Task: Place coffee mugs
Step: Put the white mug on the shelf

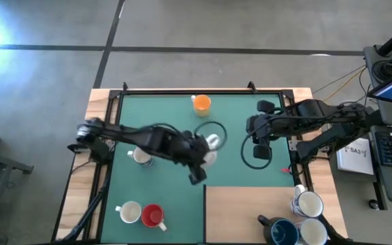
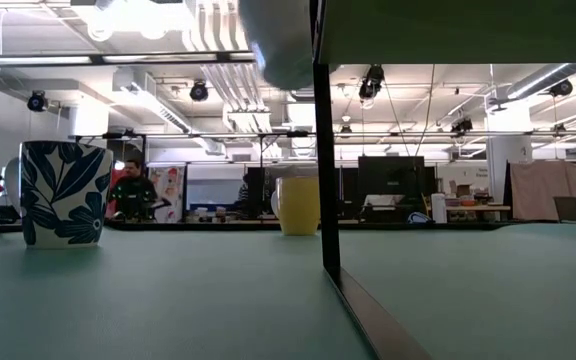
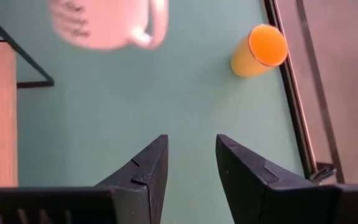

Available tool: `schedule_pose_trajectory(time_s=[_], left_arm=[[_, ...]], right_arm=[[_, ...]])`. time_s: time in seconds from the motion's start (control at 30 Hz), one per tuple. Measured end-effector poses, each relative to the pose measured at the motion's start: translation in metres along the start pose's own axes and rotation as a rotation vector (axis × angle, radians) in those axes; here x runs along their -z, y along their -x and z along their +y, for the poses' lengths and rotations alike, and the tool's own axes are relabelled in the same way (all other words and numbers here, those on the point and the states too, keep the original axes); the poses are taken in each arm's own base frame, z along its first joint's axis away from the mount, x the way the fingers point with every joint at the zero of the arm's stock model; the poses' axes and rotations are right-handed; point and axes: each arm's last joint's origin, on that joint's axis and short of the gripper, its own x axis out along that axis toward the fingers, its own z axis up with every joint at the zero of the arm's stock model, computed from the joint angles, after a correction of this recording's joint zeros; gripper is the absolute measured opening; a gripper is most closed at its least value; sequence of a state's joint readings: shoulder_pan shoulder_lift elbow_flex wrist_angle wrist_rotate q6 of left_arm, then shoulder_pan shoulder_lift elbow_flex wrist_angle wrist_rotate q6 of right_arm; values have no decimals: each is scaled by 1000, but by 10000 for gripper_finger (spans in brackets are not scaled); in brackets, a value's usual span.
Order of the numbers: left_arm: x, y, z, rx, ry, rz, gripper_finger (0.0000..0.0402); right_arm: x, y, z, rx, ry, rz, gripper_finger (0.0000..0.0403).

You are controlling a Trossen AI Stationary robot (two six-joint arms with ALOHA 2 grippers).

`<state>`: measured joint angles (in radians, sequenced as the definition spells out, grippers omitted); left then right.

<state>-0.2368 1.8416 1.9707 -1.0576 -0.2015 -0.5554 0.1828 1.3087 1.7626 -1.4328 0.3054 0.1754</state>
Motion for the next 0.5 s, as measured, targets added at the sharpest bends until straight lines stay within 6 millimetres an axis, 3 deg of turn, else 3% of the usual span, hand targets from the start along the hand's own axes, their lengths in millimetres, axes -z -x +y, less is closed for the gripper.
schedule_pose_trajectory(time_s=[0.2, 0.4, 0.5], left_arm=[[-12, -9, -34, -110, -24, 48, 2], [0, -33, -49, 12, 27, -2, 2], [0, -33, -58, 47, 3, -53, 2]], right_arm=[[14, 10, -1, -96, -28, 43, 122], [27, 22, -6, -125, -60, -42, 123], [36, 18, -6, -123, -70, -45, 122]])
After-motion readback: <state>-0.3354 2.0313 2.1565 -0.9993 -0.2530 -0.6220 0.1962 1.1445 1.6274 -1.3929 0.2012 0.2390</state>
